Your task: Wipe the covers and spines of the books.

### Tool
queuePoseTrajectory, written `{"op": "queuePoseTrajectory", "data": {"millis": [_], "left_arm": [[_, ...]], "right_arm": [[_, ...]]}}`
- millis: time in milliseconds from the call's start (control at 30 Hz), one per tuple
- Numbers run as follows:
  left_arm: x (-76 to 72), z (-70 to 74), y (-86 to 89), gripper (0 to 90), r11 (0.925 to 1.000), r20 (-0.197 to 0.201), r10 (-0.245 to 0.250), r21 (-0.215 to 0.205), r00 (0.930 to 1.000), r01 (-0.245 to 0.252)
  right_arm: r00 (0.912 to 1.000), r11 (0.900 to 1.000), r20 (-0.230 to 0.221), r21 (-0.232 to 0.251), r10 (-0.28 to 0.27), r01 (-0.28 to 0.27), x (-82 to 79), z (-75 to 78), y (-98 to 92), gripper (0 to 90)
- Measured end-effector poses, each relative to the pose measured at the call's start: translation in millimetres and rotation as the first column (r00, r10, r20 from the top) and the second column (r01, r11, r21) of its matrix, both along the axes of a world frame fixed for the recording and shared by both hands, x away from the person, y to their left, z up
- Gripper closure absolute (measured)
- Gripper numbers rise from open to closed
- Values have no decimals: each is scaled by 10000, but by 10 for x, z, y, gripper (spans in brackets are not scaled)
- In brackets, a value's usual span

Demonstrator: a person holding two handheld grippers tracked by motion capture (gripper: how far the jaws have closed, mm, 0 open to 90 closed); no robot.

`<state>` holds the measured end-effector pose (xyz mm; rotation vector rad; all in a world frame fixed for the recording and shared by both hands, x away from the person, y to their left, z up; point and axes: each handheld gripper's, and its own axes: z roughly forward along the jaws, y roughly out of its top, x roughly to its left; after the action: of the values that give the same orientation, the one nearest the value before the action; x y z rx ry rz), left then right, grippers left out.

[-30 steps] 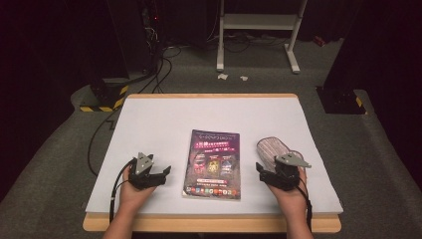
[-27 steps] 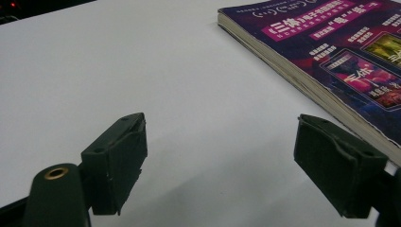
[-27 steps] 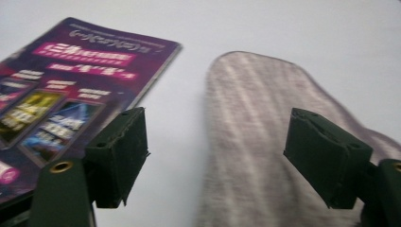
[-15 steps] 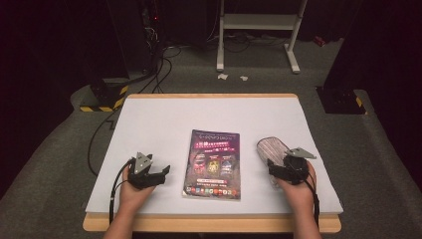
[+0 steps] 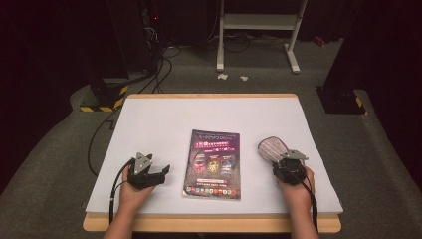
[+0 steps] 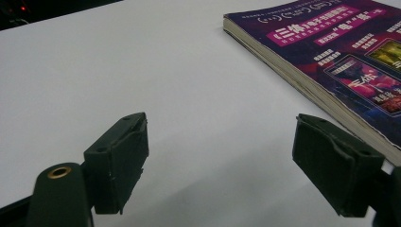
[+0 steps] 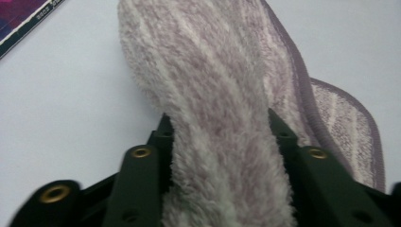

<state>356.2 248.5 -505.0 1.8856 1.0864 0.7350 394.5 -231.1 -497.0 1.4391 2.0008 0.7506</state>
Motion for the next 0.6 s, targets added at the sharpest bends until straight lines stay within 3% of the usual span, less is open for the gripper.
{"op": "queuePoseTrajectory", "data": {"millis": [200,267,400,433,533,567,600], "left_arm": [[2,0,0,198,10000,-10,9,-7,10000,-9],[3,0,2,199,10000,-25,9,-26,10000,-9],[8,0,2,199,10000,-62,3,-43,10000,-3],[8,0,2,200,10000,-62,-1,-42,10000,1],[7,0,2,201,10000,-53,-5,-24,10000,5],[8,0,3,201,10000,-64,-4,-20,10000,4],[9,0,2,201,10000,-74,4,-35,10000,-4]], "right_arm": [[9999,9970,138,769,28,-39,-32,44,-100,694],[9979,9925,641,1217,40,-118,-113,156,-118,693],[9932,9873,1148,1548,192,-369,-206,301,-99,690],[9891,9802,1410,1854,430,-690,-264,389,-62,687],[9836,9726,1640,2056,749,-1084,-322,465,5,684],[9772,9604,1786,2314,1149,-1552,-375,521,90,681],[9741,9552,1836,2391,1322,-1747,-394,536,125,680]]}}
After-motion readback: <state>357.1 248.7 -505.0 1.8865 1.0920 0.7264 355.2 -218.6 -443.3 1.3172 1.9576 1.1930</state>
